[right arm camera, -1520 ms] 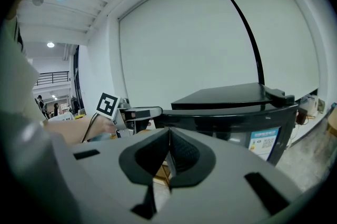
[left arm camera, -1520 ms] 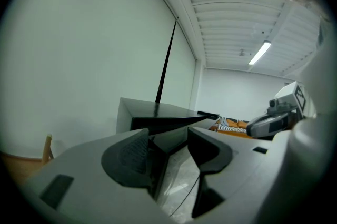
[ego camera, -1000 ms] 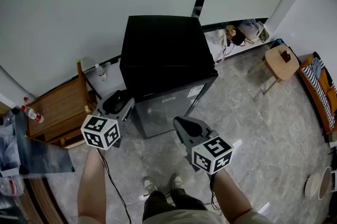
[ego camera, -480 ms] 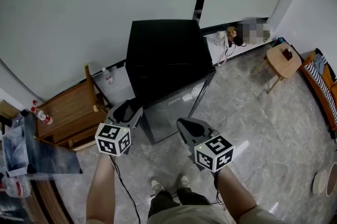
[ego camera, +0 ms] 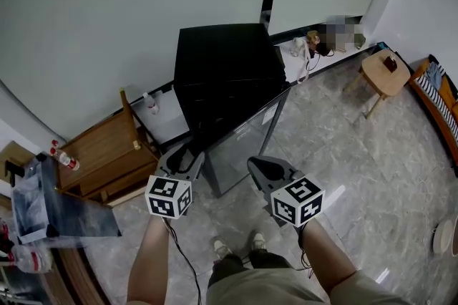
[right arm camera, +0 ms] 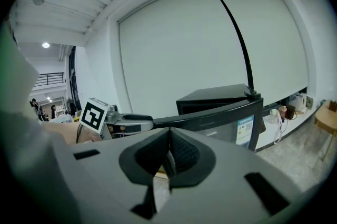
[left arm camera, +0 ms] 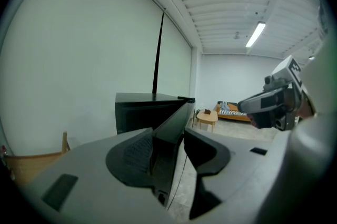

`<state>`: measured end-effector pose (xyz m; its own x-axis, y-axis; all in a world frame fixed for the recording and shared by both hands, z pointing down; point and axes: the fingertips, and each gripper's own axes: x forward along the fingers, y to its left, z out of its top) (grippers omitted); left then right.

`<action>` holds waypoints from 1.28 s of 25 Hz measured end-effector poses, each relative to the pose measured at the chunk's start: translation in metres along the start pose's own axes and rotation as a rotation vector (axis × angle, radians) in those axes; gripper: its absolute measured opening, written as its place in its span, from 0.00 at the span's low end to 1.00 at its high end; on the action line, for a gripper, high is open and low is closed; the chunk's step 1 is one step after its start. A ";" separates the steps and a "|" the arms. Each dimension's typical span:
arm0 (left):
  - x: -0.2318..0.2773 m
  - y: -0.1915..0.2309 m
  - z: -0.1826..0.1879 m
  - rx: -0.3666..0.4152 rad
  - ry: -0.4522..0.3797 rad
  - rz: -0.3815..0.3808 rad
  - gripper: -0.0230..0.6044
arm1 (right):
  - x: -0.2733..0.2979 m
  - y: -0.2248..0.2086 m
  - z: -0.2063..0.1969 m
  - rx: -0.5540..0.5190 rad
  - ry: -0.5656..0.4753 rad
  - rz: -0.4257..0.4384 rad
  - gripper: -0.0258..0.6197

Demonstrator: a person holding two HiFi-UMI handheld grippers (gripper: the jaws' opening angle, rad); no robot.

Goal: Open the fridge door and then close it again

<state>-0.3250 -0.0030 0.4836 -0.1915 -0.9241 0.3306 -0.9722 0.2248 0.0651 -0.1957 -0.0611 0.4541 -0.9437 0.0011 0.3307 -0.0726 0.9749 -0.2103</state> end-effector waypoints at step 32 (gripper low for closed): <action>-0.045 -0.174 -0.025 0.141 0.060 -0.184 0.25 | -0.104 -0.028 -0.050 0.049 0.049 -0.149 0.04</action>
<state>-0.1441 0.0070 0.4812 -0.0056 -0.9247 0.3807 -1.0000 0.0053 -0.0020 -0.0792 -0.0778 0.4719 -0.9047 -0.1307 0.4055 -0.2275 0.9530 -0.2002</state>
